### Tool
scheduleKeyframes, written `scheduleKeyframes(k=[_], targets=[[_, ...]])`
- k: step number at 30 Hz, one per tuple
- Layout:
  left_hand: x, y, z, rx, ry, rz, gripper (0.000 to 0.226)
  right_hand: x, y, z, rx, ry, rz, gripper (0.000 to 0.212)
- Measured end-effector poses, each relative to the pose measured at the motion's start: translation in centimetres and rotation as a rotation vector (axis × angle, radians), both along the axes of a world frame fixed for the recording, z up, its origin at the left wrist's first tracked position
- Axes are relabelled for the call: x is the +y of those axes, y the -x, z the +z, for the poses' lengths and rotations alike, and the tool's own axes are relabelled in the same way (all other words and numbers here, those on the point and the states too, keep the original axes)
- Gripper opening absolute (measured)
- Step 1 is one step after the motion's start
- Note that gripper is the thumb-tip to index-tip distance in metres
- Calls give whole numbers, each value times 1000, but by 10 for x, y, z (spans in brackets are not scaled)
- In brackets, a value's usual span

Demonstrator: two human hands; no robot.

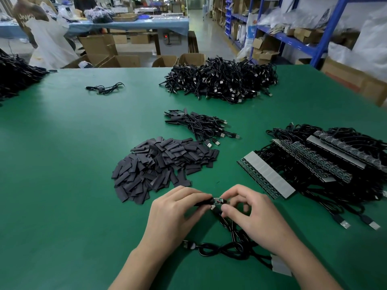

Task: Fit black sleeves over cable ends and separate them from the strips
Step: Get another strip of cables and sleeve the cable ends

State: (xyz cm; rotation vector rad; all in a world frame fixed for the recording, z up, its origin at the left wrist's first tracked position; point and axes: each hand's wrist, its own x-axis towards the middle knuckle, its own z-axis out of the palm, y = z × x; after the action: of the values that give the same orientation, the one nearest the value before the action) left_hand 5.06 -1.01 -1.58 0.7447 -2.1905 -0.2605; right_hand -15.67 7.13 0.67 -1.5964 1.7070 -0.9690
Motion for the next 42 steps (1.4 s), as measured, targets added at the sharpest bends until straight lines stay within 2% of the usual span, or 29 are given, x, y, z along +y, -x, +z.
scheduleKeyframes(k=[11,31,38,42], targets=[[0,1,0,3,64,-59,12,-1,2,-6,-95,-42,-8,9],[0,1,1,-78,114,-135,10,-1,-2,-3,-81,-86,15,12],[-1,-1,0,-92,82,-146,11,0,-6,-1,-19,-46,33,18],[0,0,-3,-39,7,-142,12,1,-7,1,-14,-3,16,17]])
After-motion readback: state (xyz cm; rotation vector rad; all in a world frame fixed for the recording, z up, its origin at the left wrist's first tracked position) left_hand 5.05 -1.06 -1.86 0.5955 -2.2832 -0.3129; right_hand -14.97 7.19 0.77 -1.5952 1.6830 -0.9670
